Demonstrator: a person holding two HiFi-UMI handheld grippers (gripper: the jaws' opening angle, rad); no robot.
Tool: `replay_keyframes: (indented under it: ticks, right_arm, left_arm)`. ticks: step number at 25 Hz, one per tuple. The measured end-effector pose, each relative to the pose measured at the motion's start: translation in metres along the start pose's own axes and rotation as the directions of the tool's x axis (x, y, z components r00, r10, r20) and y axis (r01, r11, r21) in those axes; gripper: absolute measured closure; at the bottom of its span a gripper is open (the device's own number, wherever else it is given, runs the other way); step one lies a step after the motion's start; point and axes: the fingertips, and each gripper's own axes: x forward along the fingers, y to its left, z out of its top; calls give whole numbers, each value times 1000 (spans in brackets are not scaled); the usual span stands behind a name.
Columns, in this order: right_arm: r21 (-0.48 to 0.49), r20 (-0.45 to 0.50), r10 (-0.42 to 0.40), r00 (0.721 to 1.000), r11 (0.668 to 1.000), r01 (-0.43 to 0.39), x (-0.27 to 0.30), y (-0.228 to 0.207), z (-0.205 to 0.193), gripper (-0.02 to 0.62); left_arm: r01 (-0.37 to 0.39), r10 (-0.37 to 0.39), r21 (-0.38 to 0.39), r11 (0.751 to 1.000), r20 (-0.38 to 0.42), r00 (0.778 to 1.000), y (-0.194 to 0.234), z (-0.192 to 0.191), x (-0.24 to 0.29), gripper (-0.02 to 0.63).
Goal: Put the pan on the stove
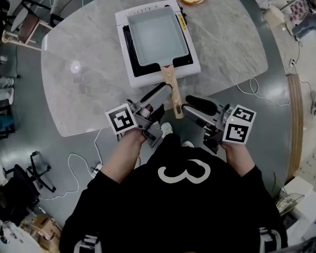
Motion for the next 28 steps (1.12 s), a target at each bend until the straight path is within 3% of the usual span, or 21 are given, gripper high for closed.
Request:
replay_keyframes:
  ticks: [5,9,11,16,28]
  right_arm:
    - [-175,-8,48,999,983,-48,5,36,21,531]
    - [-271,1,96,995,958,-92,-10,65,25,561]
    - [-289,1,127,992,949,-121,-20,81,22,566]
    - [-352,-3,180,984,921,-169,-48,119,20,574]
    - [-497,15,278,960,835,-234,-135,207,3,581]
  left_arm:
    - [-96,93,191,977,26,995,-22,8,-32,398]
    - [-66,72,343,937,-4,997,-62,-12,-43,484]
    - [-54,75,437,898,-32,997,-85,-28,-50,523]
    - [-71,116,641,764,-28,993,-139,-68,-60,572]
    - [-16,64,803,596,-28,998,-250,-159,-62,583]
